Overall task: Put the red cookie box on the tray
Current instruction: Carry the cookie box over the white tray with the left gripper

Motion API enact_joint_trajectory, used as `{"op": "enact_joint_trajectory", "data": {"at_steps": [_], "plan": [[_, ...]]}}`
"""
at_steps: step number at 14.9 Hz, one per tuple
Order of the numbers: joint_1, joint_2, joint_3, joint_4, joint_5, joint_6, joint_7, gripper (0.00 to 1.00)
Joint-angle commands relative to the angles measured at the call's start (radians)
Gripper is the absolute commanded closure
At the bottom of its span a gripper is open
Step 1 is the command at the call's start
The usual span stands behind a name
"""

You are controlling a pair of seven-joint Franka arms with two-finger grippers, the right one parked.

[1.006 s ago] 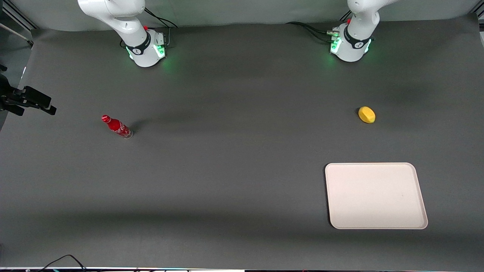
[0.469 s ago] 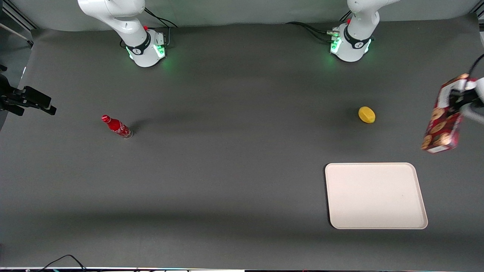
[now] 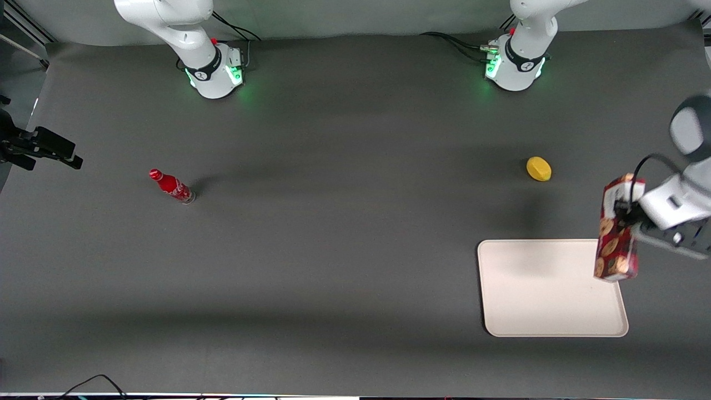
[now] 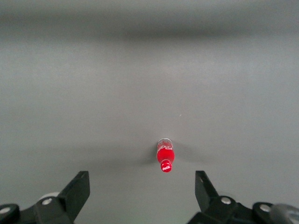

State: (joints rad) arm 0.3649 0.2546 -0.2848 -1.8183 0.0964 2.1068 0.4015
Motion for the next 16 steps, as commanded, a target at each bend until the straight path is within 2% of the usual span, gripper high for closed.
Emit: {"op": "enact_joint_trajectory", "data": {"at_steps": [1, 5, 7, 9, 12, 16], "plan": [[-0.009, 0.136, -0.011, 0.08, 0.066, 0.044, -0.157, 1.0], [-0.009, 0.291, -0.01, 0.246, 0.118, 0.044, -0.168, 1.0], [-0.011, 0.34, -0.007, 0.287, 0.127, 0.05, -0.254, 1.0], [-0.014, 0.382, -0.01, 0.313, 0.187, 0.077, -0.338, 1.0], [-0.017, 0.439, -0.01, 0.365, 0.193, 0.079, -0.421, 1.0], [-0.011, 0.474, -0.004, 0.386, 0.19, 0.081, -0.423, 1.0]]}}
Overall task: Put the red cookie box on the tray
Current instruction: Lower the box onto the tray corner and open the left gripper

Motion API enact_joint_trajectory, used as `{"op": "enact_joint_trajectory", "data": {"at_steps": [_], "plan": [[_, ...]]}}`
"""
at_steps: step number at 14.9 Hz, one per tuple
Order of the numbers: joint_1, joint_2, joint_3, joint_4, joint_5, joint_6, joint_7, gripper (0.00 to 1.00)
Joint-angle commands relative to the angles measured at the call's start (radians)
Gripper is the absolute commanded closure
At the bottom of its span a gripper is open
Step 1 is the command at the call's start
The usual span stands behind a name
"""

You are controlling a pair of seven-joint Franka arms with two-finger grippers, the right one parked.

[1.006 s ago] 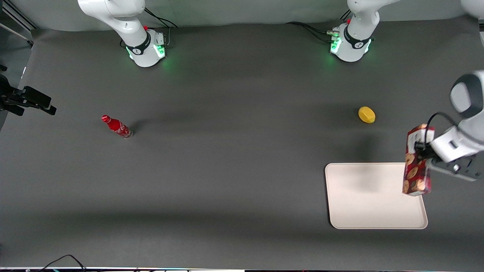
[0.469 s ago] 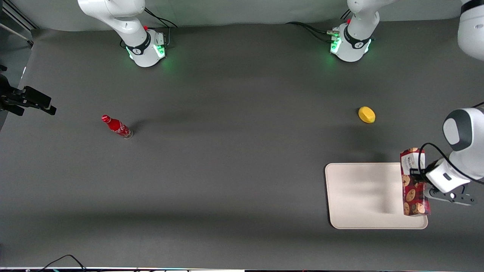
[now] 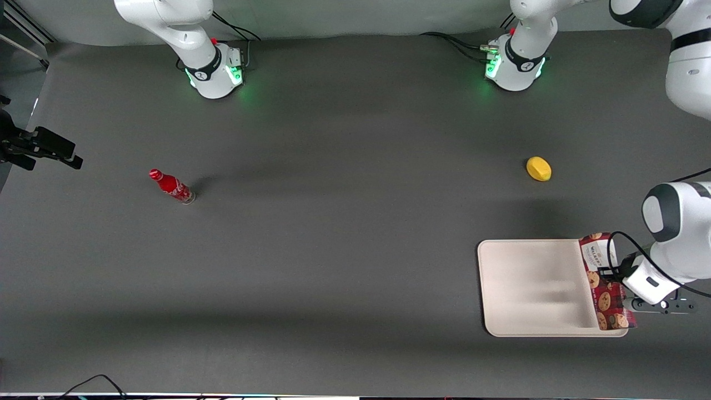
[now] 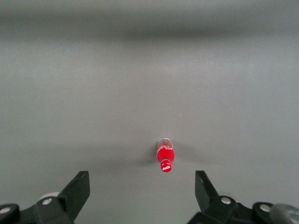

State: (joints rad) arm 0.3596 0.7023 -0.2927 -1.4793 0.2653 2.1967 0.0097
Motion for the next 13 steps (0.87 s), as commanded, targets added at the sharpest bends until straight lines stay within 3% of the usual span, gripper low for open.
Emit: {"op": "enact_joint_trajectory", "data": {"at_steps": [1, 13], "plan": [[-0.004, 0.037, 0.006, 0.048, 0.023, -0.008, -0.028, 1.0], [0.005, 0.088, 0.055, 0.045, 0.028, 0.061, 0.021, 1.0]]}}
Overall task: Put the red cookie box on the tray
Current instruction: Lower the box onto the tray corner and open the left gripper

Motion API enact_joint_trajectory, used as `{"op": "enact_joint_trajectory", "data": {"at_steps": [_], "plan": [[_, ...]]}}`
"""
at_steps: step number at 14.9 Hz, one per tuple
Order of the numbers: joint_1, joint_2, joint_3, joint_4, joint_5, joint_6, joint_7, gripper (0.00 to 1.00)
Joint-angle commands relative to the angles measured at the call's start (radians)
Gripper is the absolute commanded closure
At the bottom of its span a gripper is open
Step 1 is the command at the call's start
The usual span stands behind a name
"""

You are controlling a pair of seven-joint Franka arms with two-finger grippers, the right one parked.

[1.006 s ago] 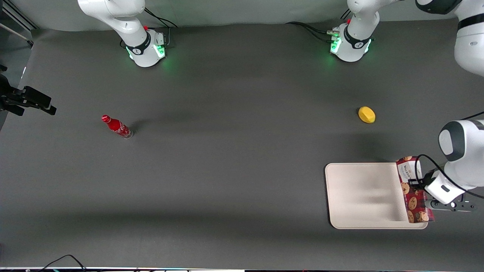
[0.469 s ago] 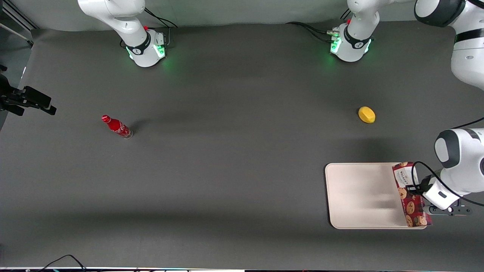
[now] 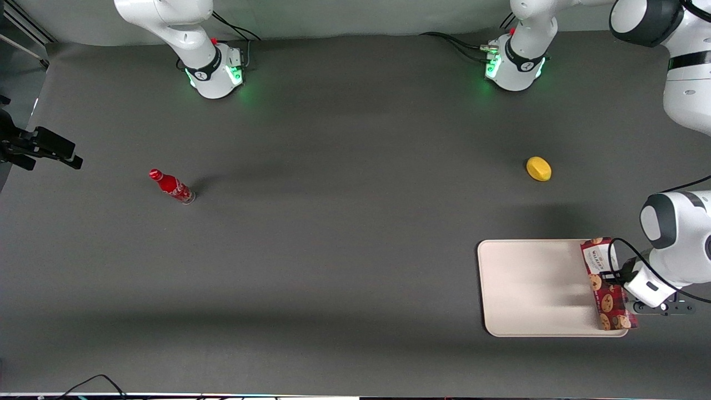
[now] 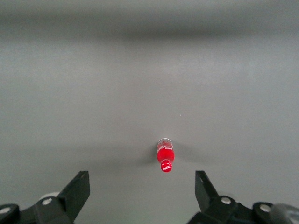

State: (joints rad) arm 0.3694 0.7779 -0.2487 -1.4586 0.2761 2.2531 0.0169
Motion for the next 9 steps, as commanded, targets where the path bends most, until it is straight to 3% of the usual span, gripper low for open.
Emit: {"op": "enact_joint_trajectory", "data": {"at_steps": [1, 2, 4, 9], "plan": [[-0.003, 0.012, 0.009, 0.024, 0.011, 0.011, 0.014, 0.48], [-0.003, 0.014, 0.011, 0.024, 0.008, 0.032, 0.015, 0.25], [0.0, 0.014, 0.011, 0.021, 0.006, 0.052, 0.017, 0.0], [-0.015, -0.064, -0.006, 0.027, 0.008, -0.018, 0.002, 0.0]]}}
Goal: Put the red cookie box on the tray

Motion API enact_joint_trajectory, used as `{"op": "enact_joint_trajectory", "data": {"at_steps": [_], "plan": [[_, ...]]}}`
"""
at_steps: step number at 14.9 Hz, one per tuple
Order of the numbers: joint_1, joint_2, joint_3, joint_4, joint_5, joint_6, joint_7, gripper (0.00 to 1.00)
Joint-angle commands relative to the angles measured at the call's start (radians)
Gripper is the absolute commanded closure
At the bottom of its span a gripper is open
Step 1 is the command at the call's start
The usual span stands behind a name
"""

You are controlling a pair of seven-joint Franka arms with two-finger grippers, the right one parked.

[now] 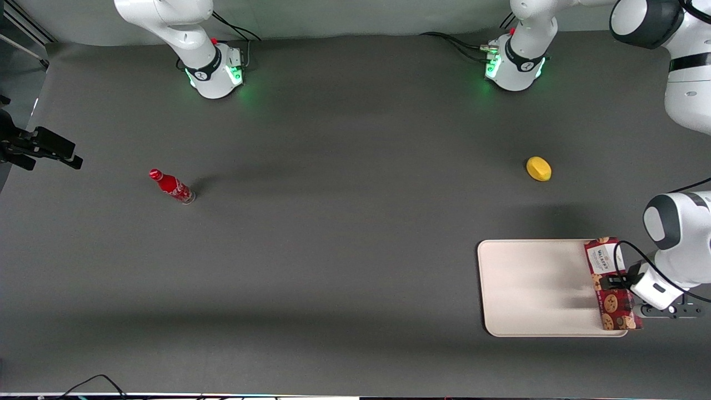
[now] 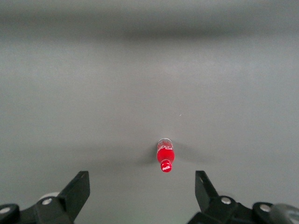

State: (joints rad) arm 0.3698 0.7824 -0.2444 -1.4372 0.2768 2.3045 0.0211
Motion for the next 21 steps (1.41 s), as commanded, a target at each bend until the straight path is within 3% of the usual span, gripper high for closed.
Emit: {"op": "enact_joint_trajectory", "data": {"at_steps": [1, 7, 9, 13, 16, 17, 20, 21], "plan": [[-0.017, -0.093, -0.033, 0.008, 0.007, -0.118, -0.007, 0.0], [-0.086, -0.328, -0.101, 0.001, -0.001, -0.503, -0.093, 0.0], [-0.103, -0.403, -0.104, -0.005, -0.066, -0.617, -0.099, 0.0], [-0.115, -0.583, -0.11, -0.194, -0.105, -0.59, -0.105, 0.0], [-0.124, -0.733, -0.111, -0.349, -0.177, -0.58, -0.107, 0.0], [-0.153, -0.788, -0.096, -0.386, -0.204, -0.591, -0.109, 0.0], [-0.391, -0.851, 0.15, -0.397, -0.225, -0.671, -0.136, 0.0], [-0.414, -0.853, 0.174, -0.393, -0.225, -0.678, -0.136, 0.0]]}}
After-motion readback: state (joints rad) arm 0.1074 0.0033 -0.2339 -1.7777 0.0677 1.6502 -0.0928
